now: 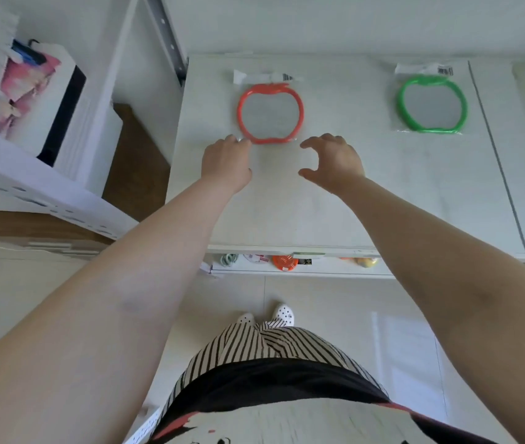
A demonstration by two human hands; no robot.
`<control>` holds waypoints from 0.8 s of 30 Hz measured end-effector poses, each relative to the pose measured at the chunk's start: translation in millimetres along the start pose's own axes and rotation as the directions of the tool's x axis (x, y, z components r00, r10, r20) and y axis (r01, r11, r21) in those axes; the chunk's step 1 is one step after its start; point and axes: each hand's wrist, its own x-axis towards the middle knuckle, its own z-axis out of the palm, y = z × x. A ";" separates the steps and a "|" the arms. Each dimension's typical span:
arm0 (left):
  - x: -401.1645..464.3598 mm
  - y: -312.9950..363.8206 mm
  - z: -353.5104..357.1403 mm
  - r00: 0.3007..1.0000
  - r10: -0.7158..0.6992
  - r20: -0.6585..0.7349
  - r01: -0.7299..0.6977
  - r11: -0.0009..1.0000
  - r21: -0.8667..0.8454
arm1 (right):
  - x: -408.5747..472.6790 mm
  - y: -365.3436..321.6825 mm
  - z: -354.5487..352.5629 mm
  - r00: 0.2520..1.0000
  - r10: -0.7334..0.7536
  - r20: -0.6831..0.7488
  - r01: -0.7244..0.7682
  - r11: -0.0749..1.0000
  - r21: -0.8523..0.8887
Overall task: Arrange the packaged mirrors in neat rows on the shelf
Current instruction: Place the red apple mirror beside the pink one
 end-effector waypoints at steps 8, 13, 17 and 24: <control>48.4 -10.7 11.7 0.984 -0.180 -0.009 0.177 0.975 -0.135 | 52.7 8.8 0.0 0.995 0.099 -0.003 -0.098 0.993 0.068; 86.7 -5.1 17.5 0.915 -0.344 0.209 0.401 0.735 -0.547 | 82.4 6.0 4.2 0.954 0.294 0.060 -0.290 0.853 0.434; 96.3 1.3 19.3 0.896 -0.382 0.226 0.424 0.584 -0.692 | 94.6 -3.3 13.7 0.928 0.362 0.093 -0.337 0.703 0.627; 85.7 -4.9 27.2 0.813 -0.470 0.343 0.476 0.199 -0.856 | 88.5 -12.7 13.4 0.846 0.512 0.148 -0.437 0.509 0.742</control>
